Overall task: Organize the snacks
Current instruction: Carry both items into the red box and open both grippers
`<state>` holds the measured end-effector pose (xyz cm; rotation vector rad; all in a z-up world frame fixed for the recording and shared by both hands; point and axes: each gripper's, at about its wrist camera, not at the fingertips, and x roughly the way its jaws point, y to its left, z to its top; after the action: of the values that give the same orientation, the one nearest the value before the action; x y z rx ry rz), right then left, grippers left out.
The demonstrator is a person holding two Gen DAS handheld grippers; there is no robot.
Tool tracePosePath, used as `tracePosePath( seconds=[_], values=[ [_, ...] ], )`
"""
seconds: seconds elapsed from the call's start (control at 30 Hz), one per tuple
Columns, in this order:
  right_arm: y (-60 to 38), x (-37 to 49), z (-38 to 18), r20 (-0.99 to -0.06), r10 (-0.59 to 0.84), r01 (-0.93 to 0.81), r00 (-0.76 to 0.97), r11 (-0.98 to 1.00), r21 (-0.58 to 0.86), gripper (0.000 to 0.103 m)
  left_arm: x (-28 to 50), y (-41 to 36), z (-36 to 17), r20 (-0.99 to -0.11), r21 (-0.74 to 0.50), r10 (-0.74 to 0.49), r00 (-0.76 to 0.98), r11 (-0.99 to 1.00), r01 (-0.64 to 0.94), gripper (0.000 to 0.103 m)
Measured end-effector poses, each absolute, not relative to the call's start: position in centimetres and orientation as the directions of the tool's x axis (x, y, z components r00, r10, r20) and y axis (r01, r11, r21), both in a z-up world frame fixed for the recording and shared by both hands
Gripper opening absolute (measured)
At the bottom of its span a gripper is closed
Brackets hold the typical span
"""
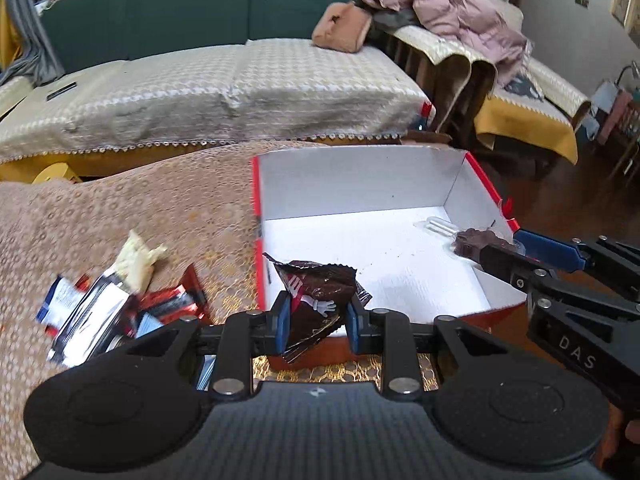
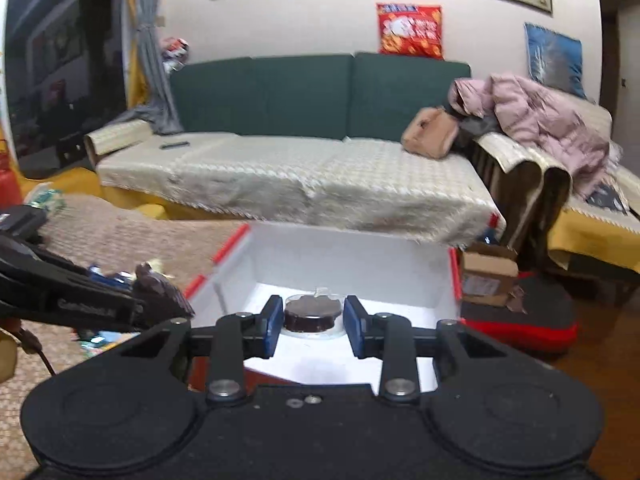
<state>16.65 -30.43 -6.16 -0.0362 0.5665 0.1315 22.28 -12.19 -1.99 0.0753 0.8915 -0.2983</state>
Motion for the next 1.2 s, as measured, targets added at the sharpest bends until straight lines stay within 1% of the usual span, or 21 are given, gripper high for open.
tracePosePath(
  seconds=[0.27, 0.47, 0.63, 0.73, 0.77, 0.87, 0.9, 1.03, 1.1, 1.2],
  values=[
    [-31.6, 19.3, -9.2, -0.602, 0.1, -0.12, 0.792, 0.993, 0.006, 0.032, 25.7, -15.2, -5.2, -0.824, -0.023, -0.198, 0.531, 0.948, 0.318, 0.027],
    [-32.0, 20.5, -10.9, -0.659, 0.096, -0.099, 0.746, 0.995, 0.032, 0.032, 26.7, -16.9, -7.5, -0.861, 0.002, -0.174, 0.478, 0.939, 0.345, 0.027],
    [-32.0, 20.8, -11.9, -0.706, 0.098, -0.099, 0.701, 0.994, 0.039, 0.032, 26.8, -17.0, -8.4, -0.874, 0.009, -0.165, 0.456, 0.935, 0.355, 0.027],
    [-31.8, 20.7, -12.0, -0.714, 0.099, -0.101, 0.694, 0.994, 0.04, 0.032, 26.8, -16.7, -8.3, -0.873, 0.001, -0.166, 0.459, 0.94, 0.341, 0.028],
    [-31.8, 20.7, -11.9, -0.714, 0.097, -0.1, 0.694, 0.994, 0.039, 0.033, 26.8, -16.6, -8.2, -0.874, -0.005, -0.168, 0.456, 0.942, 0.337, 0.031],
    [-31.7, 20.5, -11.5, -0.718, 0.095, -0.095, 0.69, 0.995, 0.041, 0.033, 26.3, -16.4, -7.6, -0.867, -0.017, -0.18, 0.464, 0.943, 0.334, 0.048],
    [-31.8, 20.5, -11.4, -0.718, 0.097, -0.094, 0.689, 0.995, 0.045, 0.033, 26.1, -16.3, -7.3, -0.863, -0.02, -0.185, 0.471, 0.943, 0.333, 0.05],
    [-32.5, 19.8, -10.3, -0.705, 0.119, -0.089, 0.699, 0.993, 0.079, 0.033, 24.9, -15.7, -5.9, -0.845, -0.036, -0.206, 0.493, 0.942, 0.334, 0.05],
    [-32.7, 19.3, -9.7, -0.697, 0.13, -0.085, 0.705, 0.991, 0.1, 0.033, 24.1, -15.1, -5.1, -0.834, -0.045, -0.217, 0.508, 0.943, 0.329, 0.054],
    [-32.5, 18.3, -8.8, -0.681, 0.15, -0.092, 0.717, 0.988, 0.121, 0.033, 23.0, -14.6, -4.0, -0.818, -0.051, -0.227, 0.529, 0.944, 0.325, 0.056]
  ],
)
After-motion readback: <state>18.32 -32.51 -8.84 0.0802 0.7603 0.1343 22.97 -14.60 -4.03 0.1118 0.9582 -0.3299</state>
